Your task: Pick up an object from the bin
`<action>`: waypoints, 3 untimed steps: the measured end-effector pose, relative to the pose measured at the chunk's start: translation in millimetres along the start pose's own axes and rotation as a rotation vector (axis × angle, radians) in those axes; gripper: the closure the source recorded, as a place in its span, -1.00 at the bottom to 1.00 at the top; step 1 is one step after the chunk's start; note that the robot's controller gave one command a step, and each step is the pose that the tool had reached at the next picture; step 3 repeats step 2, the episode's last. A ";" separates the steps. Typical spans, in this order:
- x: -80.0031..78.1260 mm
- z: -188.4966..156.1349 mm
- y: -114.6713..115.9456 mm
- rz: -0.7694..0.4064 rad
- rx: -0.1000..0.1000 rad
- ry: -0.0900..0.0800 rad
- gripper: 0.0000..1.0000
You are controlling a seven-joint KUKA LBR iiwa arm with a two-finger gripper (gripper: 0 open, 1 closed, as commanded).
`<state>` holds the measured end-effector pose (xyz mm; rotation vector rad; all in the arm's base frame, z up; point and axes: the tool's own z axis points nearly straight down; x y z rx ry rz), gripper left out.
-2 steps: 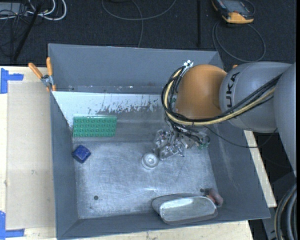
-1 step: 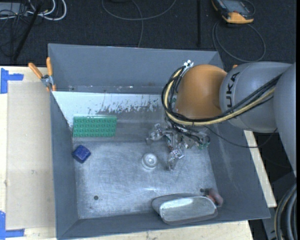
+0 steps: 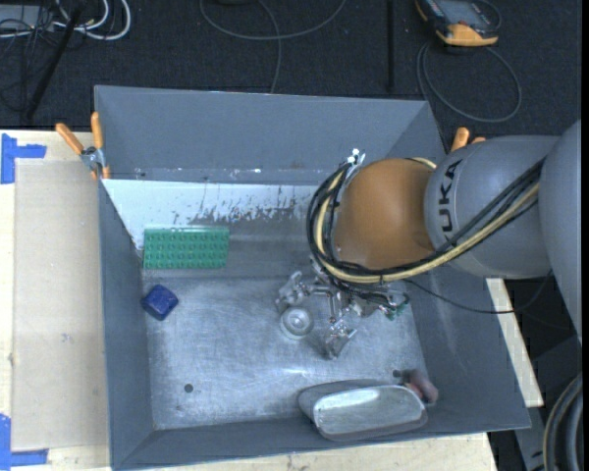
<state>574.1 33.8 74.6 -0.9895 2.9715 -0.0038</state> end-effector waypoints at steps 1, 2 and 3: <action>0.3 -1.0 -0.1 0.001 -0.002 0.005 1.00; 6.3 -171.9 -7.9 -0.146 -0.001 0.001 1.00; 6.3 -171.9 -7.9 -0.146 -0.001 0.001 1.00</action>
Offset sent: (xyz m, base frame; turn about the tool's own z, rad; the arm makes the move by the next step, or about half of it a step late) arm 0.0000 0.0000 0.0000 0.0000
